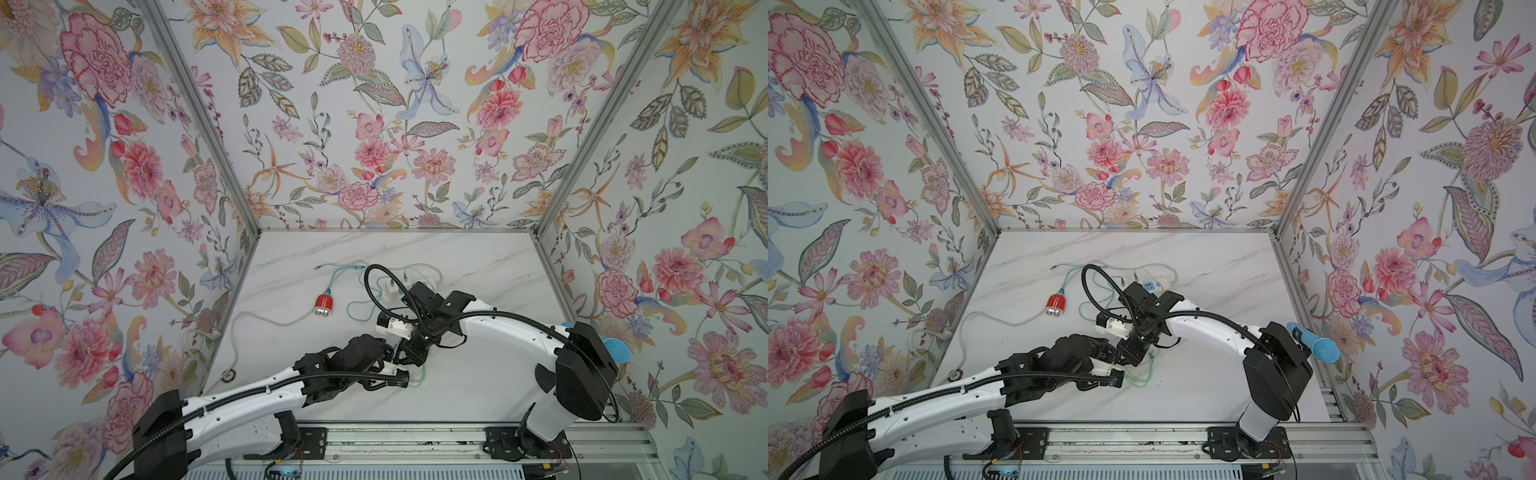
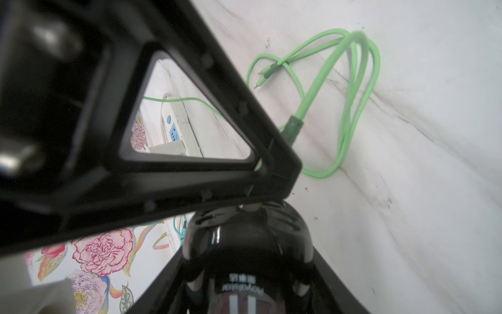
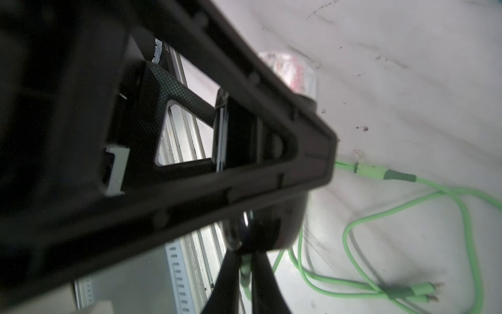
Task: Charge the electric shaver
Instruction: Insert the charging cable into the electric shaver.
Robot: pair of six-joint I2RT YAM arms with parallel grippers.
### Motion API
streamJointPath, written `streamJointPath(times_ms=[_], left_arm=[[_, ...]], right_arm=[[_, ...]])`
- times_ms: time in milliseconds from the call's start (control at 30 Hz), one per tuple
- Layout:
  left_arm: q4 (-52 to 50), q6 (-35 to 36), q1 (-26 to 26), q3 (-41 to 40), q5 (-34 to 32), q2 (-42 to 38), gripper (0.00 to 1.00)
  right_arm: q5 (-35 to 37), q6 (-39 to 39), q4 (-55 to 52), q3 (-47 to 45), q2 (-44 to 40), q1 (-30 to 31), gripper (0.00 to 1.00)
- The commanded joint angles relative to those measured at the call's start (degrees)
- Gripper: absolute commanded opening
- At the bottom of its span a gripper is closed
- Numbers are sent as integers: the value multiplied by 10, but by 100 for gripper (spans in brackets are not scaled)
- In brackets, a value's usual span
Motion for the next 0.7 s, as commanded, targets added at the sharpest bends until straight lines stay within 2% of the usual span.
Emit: streamJointPath(times_ms=[0,333,667], left_arm=[[19,17,-31,37,44,2,0],[-5,39,-59,58,64,19,0],[24,28,-67,34,91,17,0]], right_arm=[[-2,-21,28,13,10,-10,0],[-10,-39,8,27,12,-15,0],[-46,-90,-19,35,-7,-29,0]])
